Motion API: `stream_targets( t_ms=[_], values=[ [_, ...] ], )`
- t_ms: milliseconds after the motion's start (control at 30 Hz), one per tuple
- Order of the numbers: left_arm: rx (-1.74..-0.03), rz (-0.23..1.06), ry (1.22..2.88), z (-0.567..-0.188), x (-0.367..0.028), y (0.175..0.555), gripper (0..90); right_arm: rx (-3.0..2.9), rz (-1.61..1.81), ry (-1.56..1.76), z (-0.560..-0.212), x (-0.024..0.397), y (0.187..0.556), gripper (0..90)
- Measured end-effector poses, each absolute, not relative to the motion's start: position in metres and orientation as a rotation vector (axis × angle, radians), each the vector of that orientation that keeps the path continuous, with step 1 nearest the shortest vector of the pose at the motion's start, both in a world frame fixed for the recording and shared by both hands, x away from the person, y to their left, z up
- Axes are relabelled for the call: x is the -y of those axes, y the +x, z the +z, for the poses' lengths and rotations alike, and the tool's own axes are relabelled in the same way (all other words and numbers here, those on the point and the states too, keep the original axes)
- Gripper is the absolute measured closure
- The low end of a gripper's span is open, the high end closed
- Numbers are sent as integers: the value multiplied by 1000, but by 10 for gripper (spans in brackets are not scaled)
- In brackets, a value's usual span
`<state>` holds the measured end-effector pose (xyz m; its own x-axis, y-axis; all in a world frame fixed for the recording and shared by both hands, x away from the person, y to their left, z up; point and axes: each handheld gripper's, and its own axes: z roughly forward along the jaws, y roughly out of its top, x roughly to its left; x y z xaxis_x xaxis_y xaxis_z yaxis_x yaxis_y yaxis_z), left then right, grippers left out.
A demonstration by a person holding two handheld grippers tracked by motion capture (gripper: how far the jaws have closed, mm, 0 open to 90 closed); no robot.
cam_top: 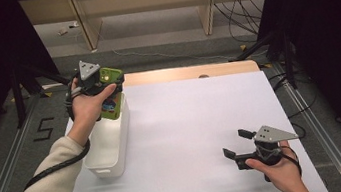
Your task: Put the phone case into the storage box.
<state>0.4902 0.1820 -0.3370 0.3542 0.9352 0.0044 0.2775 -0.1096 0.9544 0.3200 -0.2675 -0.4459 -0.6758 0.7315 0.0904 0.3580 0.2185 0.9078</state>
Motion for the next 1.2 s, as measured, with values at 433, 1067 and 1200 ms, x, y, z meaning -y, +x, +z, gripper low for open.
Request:
stream_targets(
  t_ms=[433,1067,1200],
  values=[
    [-1144,838,1588,-337,-184,496,162,-2140,1446,1014,-446,268,320,130],
    [-1194,849,1547,-341,-185,505,162,-2139,1443,1016,-446,268,320,130],
    [-1199,859,1542,-342,-187,508,162,-2140,1444,1014,-446,268,320,130]
  ],
)
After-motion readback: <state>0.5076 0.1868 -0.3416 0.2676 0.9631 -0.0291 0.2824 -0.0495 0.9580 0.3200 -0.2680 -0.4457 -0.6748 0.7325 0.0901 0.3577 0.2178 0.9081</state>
